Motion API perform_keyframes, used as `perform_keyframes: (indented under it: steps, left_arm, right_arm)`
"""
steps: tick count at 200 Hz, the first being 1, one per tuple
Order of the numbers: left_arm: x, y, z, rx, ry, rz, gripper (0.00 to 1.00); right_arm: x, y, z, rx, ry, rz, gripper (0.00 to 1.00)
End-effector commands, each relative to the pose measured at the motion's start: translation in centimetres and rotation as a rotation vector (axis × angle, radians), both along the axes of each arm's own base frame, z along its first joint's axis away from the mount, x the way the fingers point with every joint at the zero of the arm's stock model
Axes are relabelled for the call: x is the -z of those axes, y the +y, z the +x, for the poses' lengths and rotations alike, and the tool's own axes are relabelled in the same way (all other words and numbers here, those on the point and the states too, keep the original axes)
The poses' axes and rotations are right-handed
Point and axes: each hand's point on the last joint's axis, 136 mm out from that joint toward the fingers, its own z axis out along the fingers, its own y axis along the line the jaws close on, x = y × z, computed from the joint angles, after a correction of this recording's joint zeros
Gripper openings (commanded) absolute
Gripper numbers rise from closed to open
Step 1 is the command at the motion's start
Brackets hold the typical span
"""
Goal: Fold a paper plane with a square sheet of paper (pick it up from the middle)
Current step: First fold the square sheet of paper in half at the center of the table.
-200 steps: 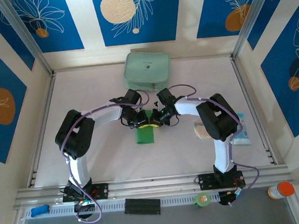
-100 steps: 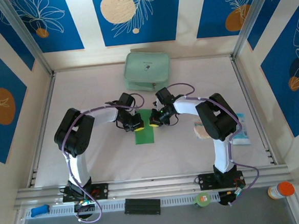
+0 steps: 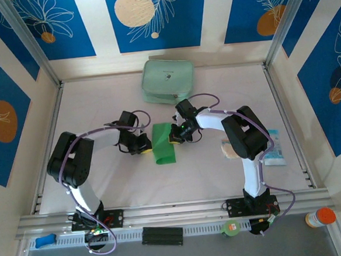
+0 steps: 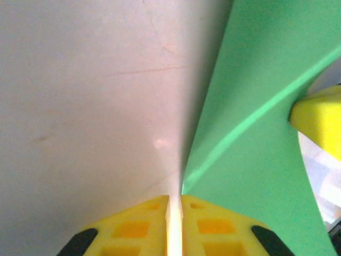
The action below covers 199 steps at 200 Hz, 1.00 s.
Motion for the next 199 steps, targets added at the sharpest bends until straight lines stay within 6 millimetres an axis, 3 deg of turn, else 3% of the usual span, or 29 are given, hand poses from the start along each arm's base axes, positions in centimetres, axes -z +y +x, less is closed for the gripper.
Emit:
perform_keyframes:
  steps: [1, 29, 68, 117, 147, 160, 172, 199]
  left_arm:
    - [-3.0, -0.6, 0.5, -0.013, -0.063, -0.059, 0.14]
    - [-4.4, -3.1, 1.4, -0.029, -0.098, -0.139, 0.14]
    - [-1.9, -5.3, 0.4, -0.011, -0.036, -0.122, 0.14]
    - [2.0, -3.0, -3.1, -0.003, 0.061, -0.024, 0.13]
    - [3.8, 1.5, -6.5, 0.057, 0.076, 0.137, 0.13]
    - [3.5, 3.0, -7.2, 0.056, 0.078, 0.157, 0.12]
    - [2.4, 3.3, -7.0, 0.056, 0.050, 0.152, 0.13]
    - [-1.7, 0.5, -4.3, 0.011, -0.057, 0.003, 0.13]
  right_arm:
    - [6.6, -5.3, -2.9, 0.010, 0.110, -0.293, 0.04]
    - [6.3, -5.0, -2.5, 0.008, 0.102, -0.287, 0.04]
    - [6.5, -4.9, -2.5, 0.014, 0.110, -0.283, 0.04]
    - [6.7, -5.1, -2.8, 0.014, 0.122, -0.286, 0.04]
    - [6.9, -5.1, -3.1, 0.010, 0.139, -0.281, 0.04]
    - [7.0, -5.1, -3.3, 0.005, 0.141, -0.285, 0.04]
    - [7.1, -5.3, -3.4, 0.004, 0.144, -0.292, 0.04]
    - [7.1, -5.4, -3.6, 0.001, 0.147, -0.291, 0.04]
